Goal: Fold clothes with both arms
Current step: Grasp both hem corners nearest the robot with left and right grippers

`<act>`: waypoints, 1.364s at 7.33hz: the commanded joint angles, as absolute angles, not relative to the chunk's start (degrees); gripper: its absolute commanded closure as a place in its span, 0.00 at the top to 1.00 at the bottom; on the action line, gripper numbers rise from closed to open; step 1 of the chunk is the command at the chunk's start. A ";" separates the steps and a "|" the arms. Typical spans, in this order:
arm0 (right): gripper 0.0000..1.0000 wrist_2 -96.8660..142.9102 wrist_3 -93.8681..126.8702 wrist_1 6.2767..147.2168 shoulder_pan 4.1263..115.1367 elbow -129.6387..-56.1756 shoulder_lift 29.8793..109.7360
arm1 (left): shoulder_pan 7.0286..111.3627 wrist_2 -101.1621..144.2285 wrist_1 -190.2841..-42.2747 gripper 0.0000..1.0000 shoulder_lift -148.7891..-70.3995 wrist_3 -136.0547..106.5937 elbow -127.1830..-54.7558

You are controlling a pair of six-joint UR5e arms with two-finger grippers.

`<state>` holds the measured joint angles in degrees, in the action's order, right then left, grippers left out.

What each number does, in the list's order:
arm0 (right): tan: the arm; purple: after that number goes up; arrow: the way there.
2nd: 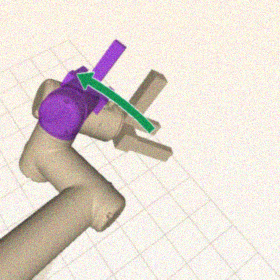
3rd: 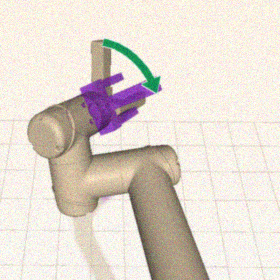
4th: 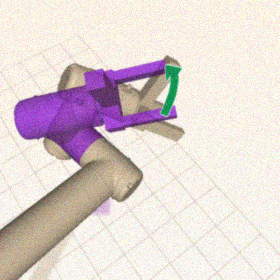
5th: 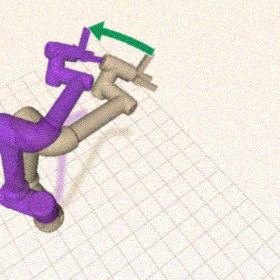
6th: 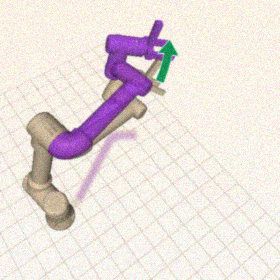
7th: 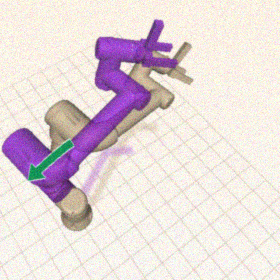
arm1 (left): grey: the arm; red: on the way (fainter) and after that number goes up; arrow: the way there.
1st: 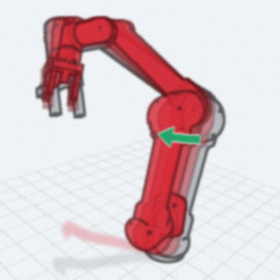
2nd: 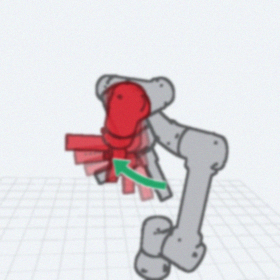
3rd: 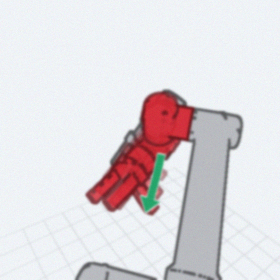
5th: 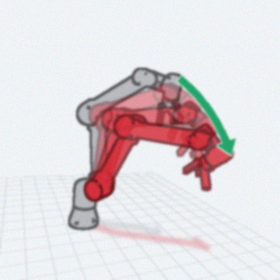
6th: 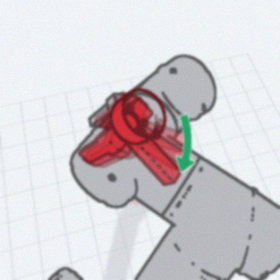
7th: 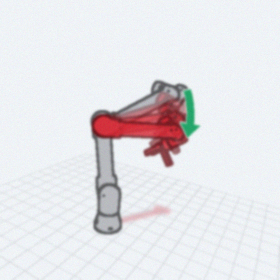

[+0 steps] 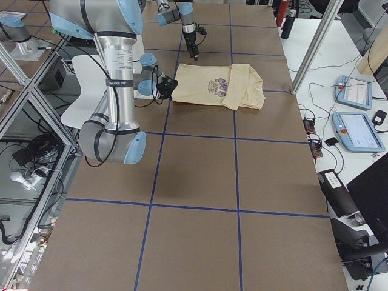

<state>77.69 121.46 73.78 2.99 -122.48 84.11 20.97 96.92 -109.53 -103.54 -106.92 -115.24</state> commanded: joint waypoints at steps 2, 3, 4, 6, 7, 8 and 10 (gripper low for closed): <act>0.00 77.70 121.46 73.74 2.99 -122.70 84.11 | 19.51 96.68 -109.34 0.66 -102.22 -107.84 -114.61; 0.00 77.70 121.46 73.74 2.99 -122.70 84.11 | 18.38 96.77 -109.42 0.66 -101.26 -108.97 -114.70; 0.00 77.70 121.46 73.83 2.99 -122.61 84.11 | 16.45 96.68 -109.34 0.64 -100.99 -110.46 -114.61; 0.00 77.70 121.46 73.83 2.90 -122.61 84.11 | 16.00 96.85 -109.34 0.63 -100.99 -110.65 -114.61; 0.00 77.70 121.38 73.83 2.81 -122.61 84.11 | 14.60 96.94 -109.34 0.63 -100.46 -110.65 -114.52; 0.00 77.70 121.46 73.74 2.81 -122.69 84.11 | 14.50 96.94 -109.34 0.63 -99.85 -110.65 -114.61; 0.00 77.70 121.46 73.74 2.73 -122.69 84.11 | 13.71 97.03 -109.34 0.61 -99.67 -110.74 -114.00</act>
<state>77.69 121.46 73.79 2.79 -122.64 84.11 14.15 96.96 -109.34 -99.83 -110.67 -114.27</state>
